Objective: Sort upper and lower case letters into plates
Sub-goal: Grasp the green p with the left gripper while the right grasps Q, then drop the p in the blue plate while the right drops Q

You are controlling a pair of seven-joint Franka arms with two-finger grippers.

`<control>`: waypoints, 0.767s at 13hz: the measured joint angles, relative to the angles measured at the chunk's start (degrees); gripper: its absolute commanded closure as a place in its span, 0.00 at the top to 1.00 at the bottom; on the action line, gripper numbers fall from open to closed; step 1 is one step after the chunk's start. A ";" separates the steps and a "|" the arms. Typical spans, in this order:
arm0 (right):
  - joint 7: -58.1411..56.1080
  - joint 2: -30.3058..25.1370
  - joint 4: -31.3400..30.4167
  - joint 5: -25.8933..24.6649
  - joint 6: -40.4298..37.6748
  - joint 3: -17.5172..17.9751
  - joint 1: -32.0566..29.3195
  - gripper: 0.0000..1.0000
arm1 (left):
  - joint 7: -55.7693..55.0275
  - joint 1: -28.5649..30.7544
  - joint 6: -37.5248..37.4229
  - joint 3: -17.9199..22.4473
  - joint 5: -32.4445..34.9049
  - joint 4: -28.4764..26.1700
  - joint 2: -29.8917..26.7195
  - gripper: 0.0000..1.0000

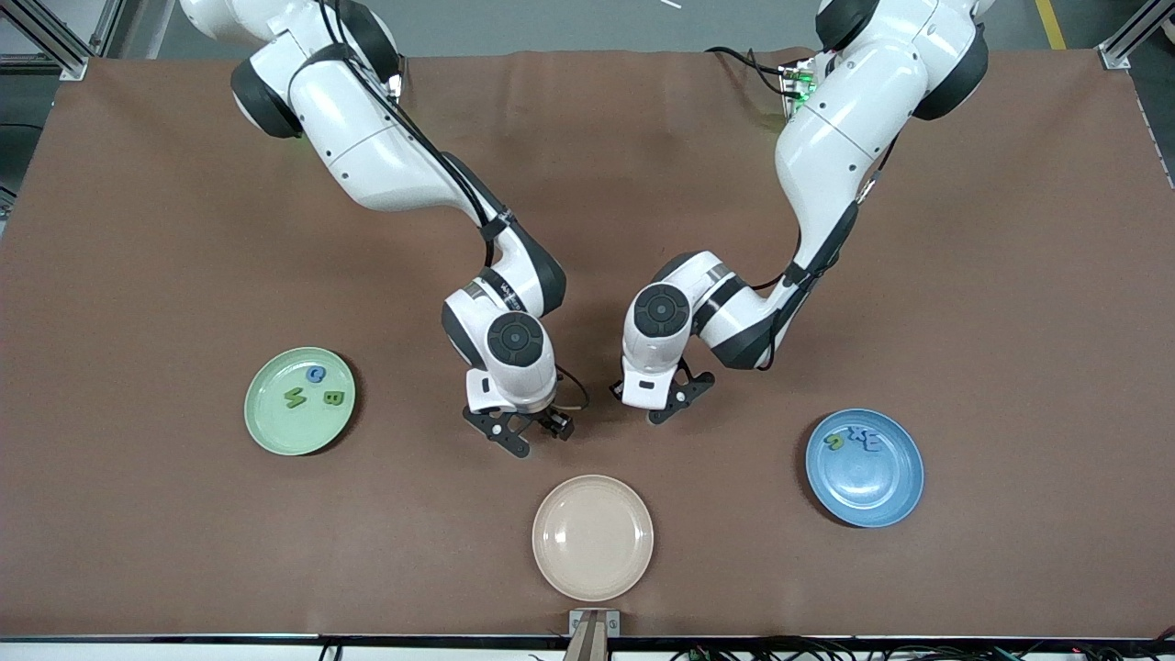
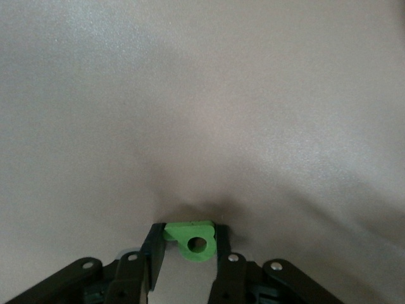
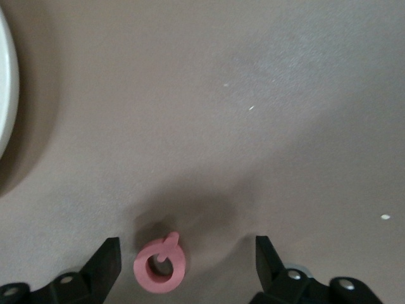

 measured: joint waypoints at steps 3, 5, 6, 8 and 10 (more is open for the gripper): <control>0.76 0.67 0.03 0.00 1.17 -0.11 0.94 0.64 | 0.41 1.27 -0.41 0.43 0.18 1.43 -0.69 0.01; 0.76 0.69 0.29 -0.02 1.04 -0.27 1.11 0.32 | 4.80 4.36 -2.12 0.53 0.49 1.85 -2.69 0.01; 0.76 0.69 0.52 -0.02 0.96 -0.27 1.12 0.13 | 7.48 6.00 -3.13 0.51 0.50 1.86 -3.88 0.01; 0.76 0.62 1.12 -0.01 0.70 -0.27 1.16 0.00 | 12.56 8.80 -5.18 0.48 0.50 1.83 -5.86 0.01; 0.51 0.75 1.23 -0.01 0.55 -0.54 0.97 0.00 | 18.89 11.76 -8.32 0.52 0.51 1.81 -6.92 0.00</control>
